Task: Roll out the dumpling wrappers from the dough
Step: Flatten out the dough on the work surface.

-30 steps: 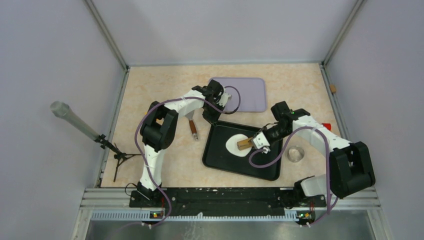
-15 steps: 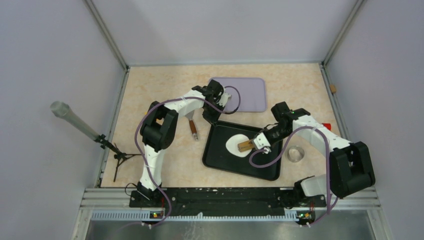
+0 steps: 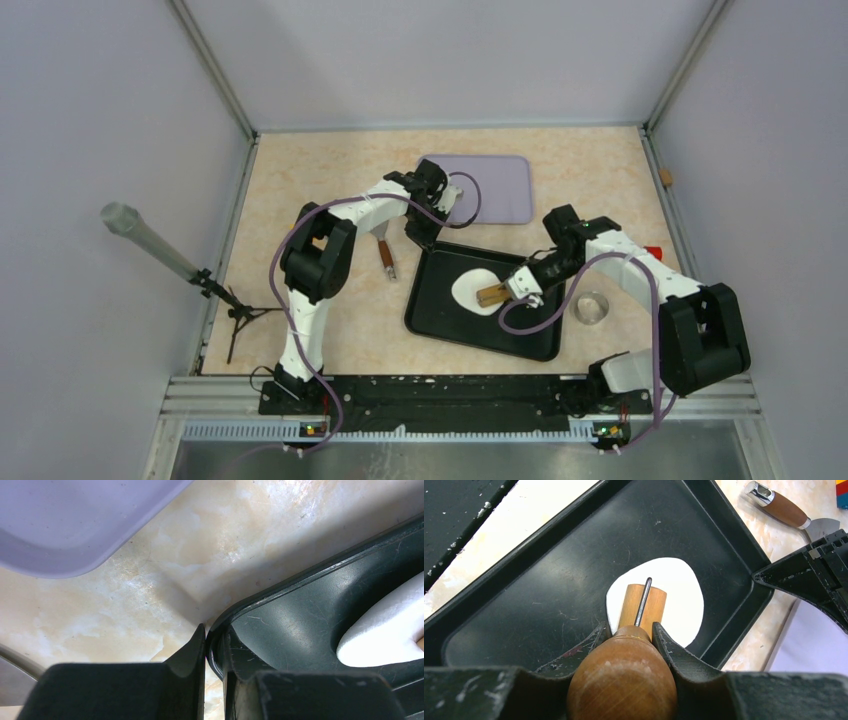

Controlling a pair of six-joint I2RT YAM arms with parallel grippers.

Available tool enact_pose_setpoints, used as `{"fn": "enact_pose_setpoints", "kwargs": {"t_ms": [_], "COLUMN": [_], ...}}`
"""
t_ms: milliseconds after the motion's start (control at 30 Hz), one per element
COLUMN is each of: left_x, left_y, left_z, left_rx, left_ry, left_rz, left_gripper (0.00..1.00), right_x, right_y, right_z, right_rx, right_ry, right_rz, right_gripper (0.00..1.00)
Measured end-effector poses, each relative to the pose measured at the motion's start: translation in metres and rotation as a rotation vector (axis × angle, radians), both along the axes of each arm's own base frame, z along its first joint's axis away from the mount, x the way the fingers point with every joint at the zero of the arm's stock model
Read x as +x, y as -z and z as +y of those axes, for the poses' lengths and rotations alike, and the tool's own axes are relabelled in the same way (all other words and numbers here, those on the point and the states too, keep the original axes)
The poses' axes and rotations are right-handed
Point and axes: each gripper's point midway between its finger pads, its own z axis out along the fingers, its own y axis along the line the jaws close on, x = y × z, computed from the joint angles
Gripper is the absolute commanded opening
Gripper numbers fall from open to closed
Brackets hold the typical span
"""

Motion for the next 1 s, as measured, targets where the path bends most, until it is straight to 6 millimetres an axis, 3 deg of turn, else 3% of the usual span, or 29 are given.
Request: {"fn": "enact_pose_setpoints", "kwargs": {"t_ms": [567,667,767,1000], "left_x": [0.000,0.000,0.000,0.002], "left_y": [0.000,0.000,0.000,0.000], "left_z": [0.000,0.000,0.000,0.002], "left_rx": [0.000,0.000,0.002,0.009], "left_ry": [0.000,0.000,-0.001,-0.007], "left_rz": [0.000,0.000,-0.001,-0.008], "left_gripper": [0.00,0.00,0.00,0.00], "right_x": [-0.013,-0.028,-0.062,-0.058], "right_y": [-0.001,-0.002,-0.001,-0.010], "right_z": [-0.004,-0.009,-0.021,-0.026], "right_rx": [-0.010,-0.041,-0.110,-0.187], "right_ry": [0.001,0.016,0.036,0.126], "right_rz": [0.064,0.144,0.329,0.399], "right_gripper": [0.00,0.00,0.00,0.00]}}
